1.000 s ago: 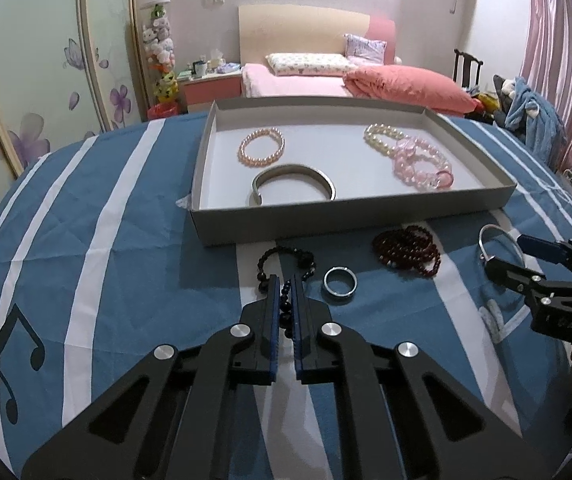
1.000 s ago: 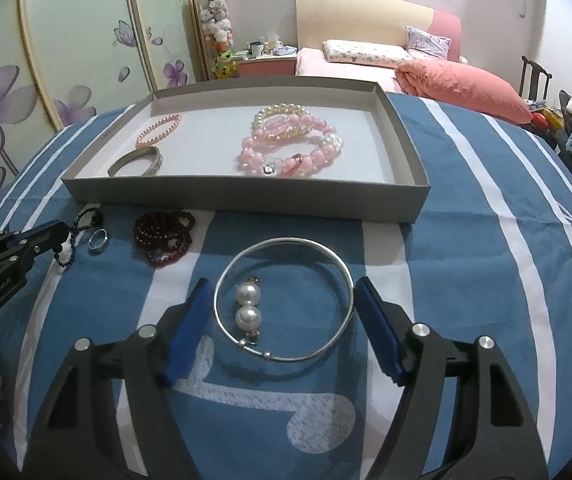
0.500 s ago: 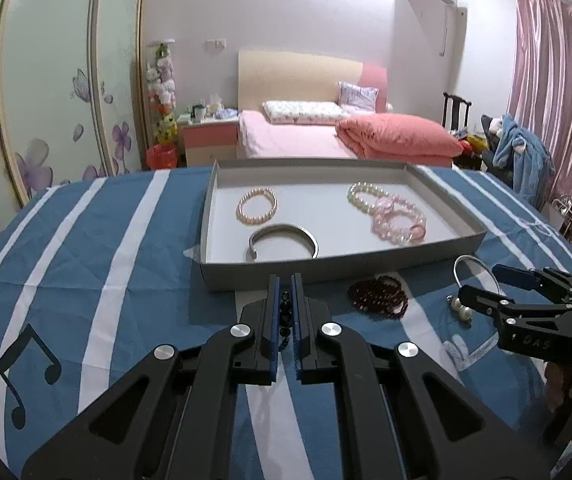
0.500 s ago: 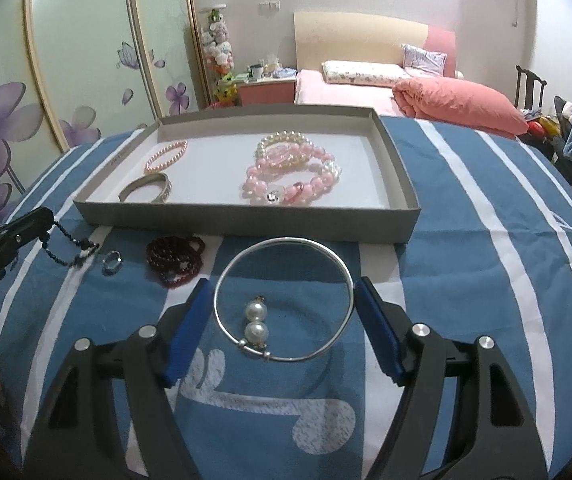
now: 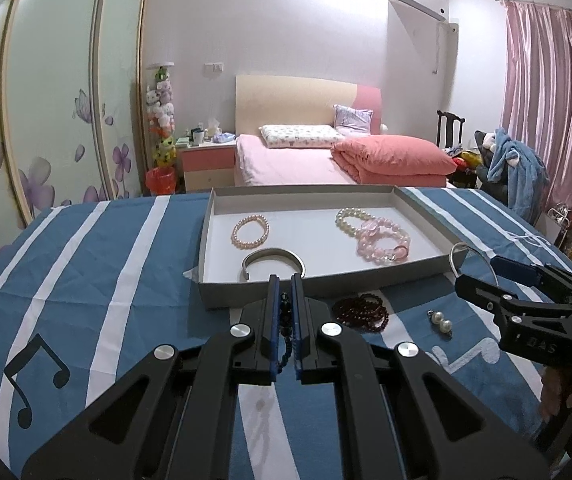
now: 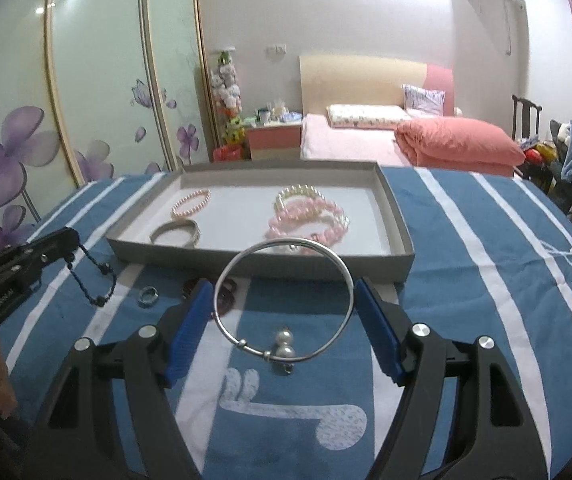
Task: Organize jewelry
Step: 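Carry both bracelets over the gray tray and open both tools to release them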
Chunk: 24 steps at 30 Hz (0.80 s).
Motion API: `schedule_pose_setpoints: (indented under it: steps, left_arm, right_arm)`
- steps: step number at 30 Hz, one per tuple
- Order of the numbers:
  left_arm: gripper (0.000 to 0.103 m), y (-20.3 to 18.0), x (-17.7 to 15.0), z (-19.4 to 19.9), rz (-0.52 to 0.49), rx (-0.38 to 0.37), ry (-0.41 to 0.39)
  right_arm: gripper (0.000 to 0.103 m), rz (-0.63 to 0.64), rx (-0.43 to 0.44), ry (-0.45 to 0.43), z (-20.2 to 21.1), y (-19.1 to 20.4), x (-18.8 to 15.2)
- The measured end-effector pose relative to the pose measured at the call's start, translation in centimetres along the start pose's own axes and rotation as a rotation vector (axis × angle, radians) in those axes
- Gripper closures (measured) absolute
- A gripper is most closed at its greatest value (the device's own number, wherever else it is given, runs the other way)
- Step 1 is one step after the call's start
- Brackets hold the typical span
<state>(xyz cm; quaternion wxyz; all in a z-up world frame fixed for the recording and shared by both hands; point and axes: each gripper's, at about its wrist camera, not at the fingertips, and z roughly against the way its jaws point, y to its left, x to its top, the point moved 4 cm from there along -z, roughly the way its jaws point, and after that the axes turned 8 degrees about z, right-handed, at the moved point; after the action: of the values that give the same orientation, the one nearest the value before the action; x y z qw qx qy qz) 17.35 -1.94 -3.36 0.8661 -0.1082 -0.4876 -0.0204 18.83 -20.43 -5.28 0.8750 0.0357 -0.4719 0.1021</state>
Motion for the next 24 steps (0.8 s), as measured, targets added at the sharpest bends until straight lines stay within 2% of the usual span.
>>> schedule_pose_setpoints:
  steps: [14, 24]
  left_arm:
    - [0.097, -0.7, 1.4, 2.2, 0.004, -0.006, -0.108]
    - [0.097, -1.6, 3.1, 2.8, 0.002, 0.017, -0.186]
  right_arm:
    - [0.032, 0.029, -0.077, -0.201, 3.8, 1.0, 2.0]
    - [0.032, 0.047, -0.123, -0.313, 5.3, 1.5, 4.2]
